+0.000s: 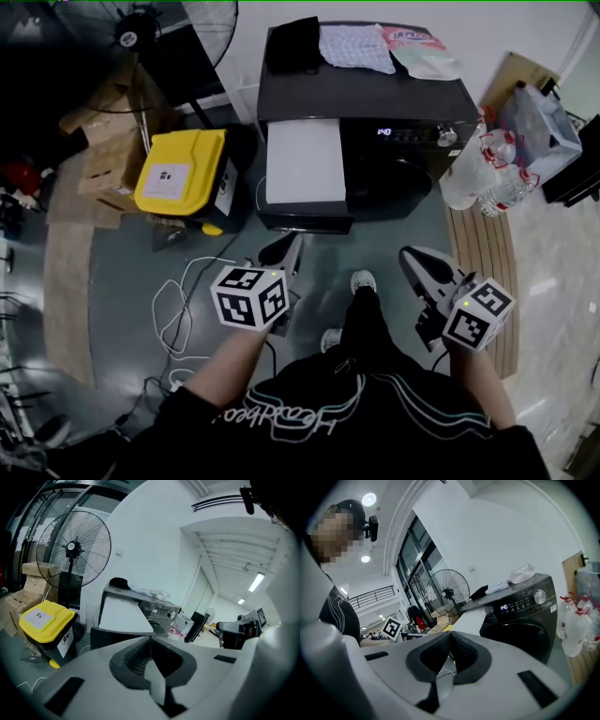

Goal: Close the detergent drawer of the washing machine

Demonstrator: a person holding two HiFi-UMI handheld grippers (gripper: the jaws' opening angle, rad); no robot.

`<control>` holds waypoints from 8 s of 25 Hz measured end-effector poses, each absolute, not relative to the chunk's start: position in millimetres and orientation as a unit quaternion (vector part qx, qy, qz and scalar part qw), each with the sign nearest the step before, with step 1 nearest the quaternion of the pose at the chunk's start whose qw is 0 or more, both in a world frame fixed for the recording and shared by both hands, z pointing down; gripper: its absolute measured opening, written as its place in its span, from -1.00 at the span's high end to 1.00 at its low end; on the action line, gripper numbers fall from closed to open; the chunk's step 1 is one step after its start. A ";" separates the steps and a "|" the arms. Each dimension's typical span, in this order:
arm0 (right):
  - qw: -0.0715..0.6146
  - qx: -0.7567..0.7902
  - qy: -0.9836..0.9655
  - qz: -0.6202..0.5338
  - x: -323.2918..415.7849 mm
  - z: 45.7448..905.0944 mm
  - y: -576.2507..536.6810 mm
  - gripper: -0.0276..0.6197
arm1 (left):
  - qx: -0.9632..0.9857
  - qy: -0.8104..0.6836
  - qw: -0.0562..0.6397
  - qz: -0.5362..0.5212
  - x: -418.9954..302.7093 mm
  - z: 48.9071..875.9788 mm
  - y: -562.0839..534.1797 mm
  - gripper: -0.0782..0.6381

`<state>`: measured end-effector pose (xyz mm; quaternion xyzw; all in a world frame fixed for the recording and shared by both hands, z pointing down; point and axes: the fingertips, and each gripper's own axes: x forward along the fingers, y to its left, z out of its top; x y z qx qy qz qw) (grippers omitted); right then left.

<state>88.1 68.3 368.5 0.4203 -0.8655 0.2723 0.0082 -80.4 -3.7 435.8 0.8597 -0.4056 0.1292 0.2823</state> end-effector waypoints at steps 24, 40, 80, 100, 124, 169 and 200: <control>0.055 0.365 -0.876 0.311 75.4 405.4 -0.8 0.83 | 0.837 -0.434 0.261 0.207 -78.8 502.2 -48.3 0.70; 0.066 0.351 -0.871 0.339 74.1 432.5 9.2 0.83 | 0.827 -0.454 0.265 0.201 -78.8 502.7 -51.0 0.71; 0.081 0.321 -0.877 0.347 72.8 431.2 -33.0 0.83 | 0.821 -0.463 0.281 0.179 -71.9 490.6 -78.9 0.72; 0.072 0.336 -0.870 0.353 89.0 433.1 -76.3 0.83 | 0.812 -0.473 0.287 0.187 -71.1 492.5 -119.2 0.72; 0.080 0.341 -0.865 0.359 109.7 442.4 -108.5 0.83 | 0.808 -0.491 0.275 0.175 -61.6 486.7 -170.4 0.72; 0.109 0.312 -0.882 0.337 152.0 434.6 -201.6 0.83 | 0.780 -0.542 0.273 0.154 -52.7 484.7 -275.2 0.72; 0.139 0.286 -0.887 0.334 154.5 453.7 -211.3 0.83 | 0.791 -0.553 0.235 0.117 -51.5 488.7 -296.6 0.72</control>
